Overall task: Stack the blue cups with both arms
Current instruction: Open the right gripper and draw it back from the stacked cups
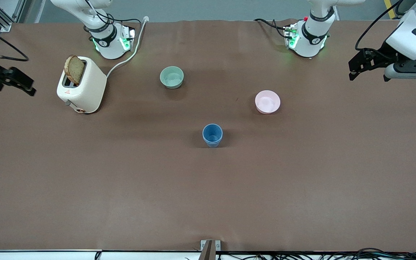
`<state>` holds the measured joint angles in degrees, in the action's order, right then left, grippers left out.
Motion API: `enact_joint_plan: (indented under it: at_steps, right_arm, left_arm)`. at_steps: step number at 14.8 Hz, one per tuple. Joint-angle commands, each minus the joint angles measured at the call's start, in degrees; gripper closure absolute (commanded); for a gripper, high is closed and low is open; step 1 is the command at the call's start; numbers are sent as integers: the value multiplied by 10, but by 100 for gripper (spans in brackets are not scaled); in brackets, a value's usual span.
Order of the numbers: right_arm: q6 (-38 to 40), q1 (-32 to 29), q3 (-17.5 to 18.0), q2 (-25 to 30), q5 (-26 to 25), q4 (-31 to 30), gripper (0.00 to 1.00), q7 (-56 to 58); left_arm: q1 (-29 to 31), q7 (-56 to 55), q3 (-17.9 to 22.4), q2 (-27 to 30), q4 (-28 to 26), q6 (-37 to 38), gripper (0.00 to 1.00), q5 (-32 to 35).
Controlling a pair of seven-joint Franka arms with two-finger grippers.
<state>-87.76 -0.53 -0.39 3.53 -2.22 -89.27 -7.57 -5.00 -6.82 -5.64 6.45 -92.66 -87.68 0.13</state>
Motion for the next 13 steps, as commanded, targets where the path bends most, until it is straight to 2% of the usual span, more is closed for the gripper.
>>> enact_joint_plan:
  at_steps: [1,6,8,11,13]
  right_arm:
    - [10,2,-43,-2,17,28,0,70]
    - [13,-3,-41,-10,18,37,0,77]
    - [42,-5,-40,-10,18,36,0,77]
    - [50,-25,-15,-10,19,31,0,78]
    - [49,-22,-12,-10,19,31,0,79]
  left_arm:
    - [-2,9,3,5,6,11,0,-1]
    - [-2,8,3,-1,10,14,0,0]
    - [-1,8,4,-2,10,14,0,0]
    - [-2,8,3,-2,10,21,0,0]
    - [-2,8,3,-3,11,24,0,0]
